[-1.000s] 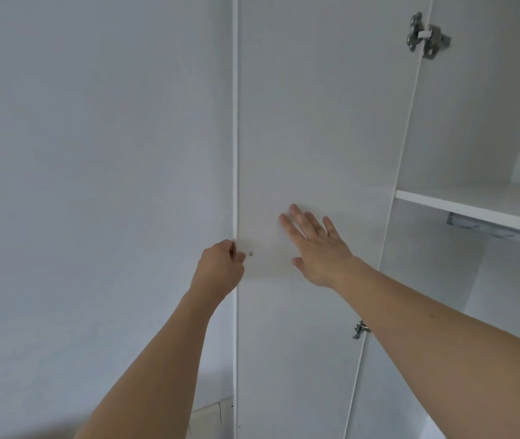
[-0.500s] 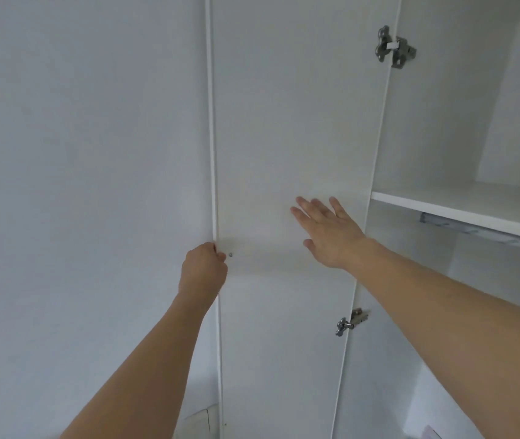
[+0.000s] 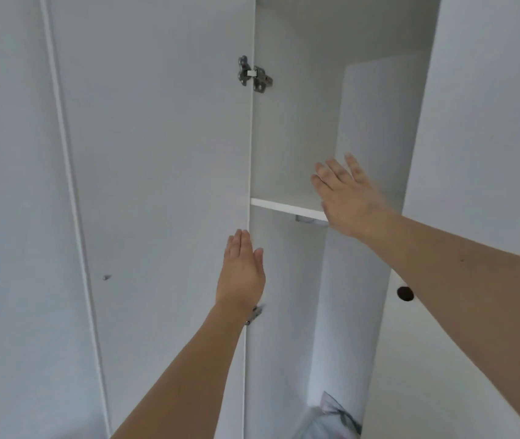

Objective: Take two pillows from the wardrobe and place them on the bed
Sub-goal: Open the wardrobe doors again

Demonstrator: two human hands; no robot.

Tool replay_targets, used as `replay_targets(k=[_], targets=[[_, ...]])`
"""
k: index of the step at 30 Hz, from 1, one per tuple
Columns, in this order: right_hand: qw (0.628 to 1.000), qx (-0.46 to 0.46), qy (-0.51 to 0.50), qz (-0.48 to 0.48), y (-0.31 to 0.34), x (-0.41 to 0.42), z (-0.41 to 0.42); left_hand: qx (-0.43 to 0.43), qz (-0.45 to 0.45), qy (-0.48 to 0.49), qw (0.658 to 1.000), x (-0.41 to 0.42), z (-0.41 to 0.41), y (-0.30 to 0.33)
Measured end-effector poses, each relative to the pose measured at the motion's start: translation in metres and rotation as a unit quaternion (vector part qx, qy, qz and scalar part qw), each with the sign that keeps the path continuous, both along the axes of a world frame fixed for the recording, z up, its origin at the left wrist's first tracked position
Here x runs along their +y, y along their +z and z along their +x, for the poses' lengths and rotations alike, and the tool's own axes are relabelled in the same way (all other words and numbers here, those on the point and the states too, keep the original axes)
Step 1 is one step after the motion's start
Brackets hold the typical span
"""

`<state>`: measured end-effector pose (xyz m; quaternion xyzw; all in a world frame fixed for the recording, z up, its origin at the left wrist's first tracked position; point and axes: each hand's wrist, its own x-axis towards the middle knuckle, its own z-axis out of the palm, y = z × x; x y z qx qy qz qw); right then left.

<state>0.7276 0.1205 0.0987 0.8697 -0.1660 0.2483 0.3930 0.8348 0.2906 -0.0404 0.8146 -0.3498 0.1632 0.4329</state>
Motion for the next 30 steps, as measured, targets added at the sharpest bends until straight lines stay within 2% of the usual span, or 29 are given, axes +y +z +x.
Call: replay_targets(k=[3, 7, 12, 16, 19, 22, 24, 30], targets=[[0.999, 0.021, -0.035, -0.003, -0.005, -0.022, -0.024, 0.097, 0.052, -0.087, 0.990, -0.041, -0.023, -0.009], [0.995, 0.054, -0.084, -0.006, -0.007, -0.049, -0.050, 0.208, 0.082, -0.177, 0.958, -0.077, -0.052, -0.015], [0.992, 0.062, -0.104, -0.044, -0.004, -0.059, -0.061, 0.263, 0.061, -0.255, 0.928, -0.110, -0.065, -0.003], [0.979, 0.088, -0.154, -0.104, -0.004, -0.064, -0.066, 0.307, 0.056, -0.365, 0.877, -0.138, -0.074, 0.006], [0.971, 0.089, -0.178, -0.133, -0.002, -0.066, -0.069, 0.282, 0.073, -0.432, 0.853, -0.157, -0.083, 0.008], [0.977, 0.060, -0.161, -0.126, -0.005, -0.060, -0.070, 0.270, 0.056, -0.484, 0.831, -0.166, -0.079, 0.010], [0.967, 0.078, -0.175, -0.169, -0.008, -0.052, -0.071, 0.287, 0.043, -0.510, 0.810, -0.172, -0.070, 0.005], [0.957, 0.087, -0.193, -0.198, -0.008, -0.035, -0.075, 0.373, 0.030, -0.561, 0.739, -0.159, -0.059, 0.005]])
